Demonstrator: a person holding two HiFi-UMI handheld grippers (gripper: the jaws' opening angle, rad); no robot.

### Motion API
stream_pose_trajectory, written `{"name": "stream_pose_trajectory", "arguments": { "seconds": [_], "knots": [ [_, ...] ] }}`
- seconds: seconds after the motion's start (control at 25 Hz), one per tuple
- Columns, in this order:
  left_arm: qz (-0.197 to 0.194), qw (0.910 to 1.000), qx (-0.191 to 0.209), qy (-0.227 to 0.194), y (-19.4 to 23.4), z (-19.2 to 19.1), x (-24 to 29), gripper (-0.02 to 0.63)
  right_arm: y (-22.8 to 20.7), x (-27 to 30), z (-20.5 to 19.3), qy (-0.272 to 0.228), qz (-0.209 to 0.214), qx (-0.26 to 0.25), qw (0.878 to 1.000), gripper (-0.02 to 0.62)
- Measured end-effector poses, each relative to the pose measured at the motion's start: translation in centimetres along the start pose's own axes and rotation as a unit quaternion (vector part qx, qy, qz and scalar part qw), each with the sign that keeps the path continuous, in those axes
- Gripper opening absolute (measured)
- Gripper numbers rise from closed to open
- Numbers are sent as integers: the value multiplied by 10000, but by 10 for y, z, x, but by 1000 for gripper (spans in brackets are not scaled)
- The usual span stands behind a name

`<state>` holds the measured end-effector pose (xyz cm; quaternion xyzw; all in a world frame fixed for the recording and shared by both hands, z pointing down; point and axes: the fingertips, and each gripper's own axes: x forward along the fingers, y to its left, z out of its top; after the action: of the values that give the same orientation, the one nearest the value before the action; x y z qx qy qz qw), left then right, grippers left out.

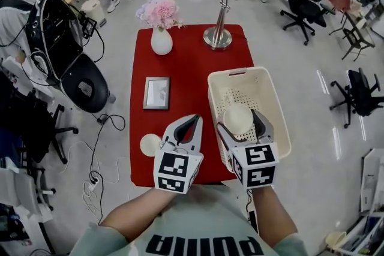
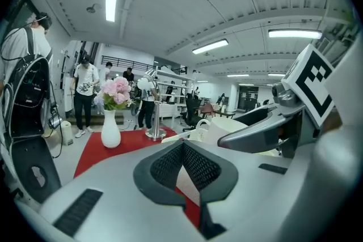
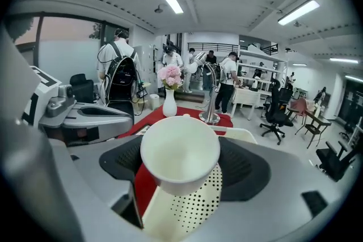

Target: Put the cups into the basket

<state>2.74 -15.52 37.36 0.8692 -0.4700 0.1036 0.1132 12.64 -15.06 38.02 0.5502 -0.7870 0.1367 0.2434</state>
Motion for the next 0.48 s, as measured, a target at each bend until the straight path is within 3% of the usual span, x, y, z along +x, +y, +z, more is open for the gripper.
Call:
{"name": "stream_pose_trajectory", "arguments": {
  "seconds": [0.48],
  "knots": [
    [9,9994,200,292,-33,5,63,6,-72,31,-32,407,-226,211,9987,383]
  ]
}}
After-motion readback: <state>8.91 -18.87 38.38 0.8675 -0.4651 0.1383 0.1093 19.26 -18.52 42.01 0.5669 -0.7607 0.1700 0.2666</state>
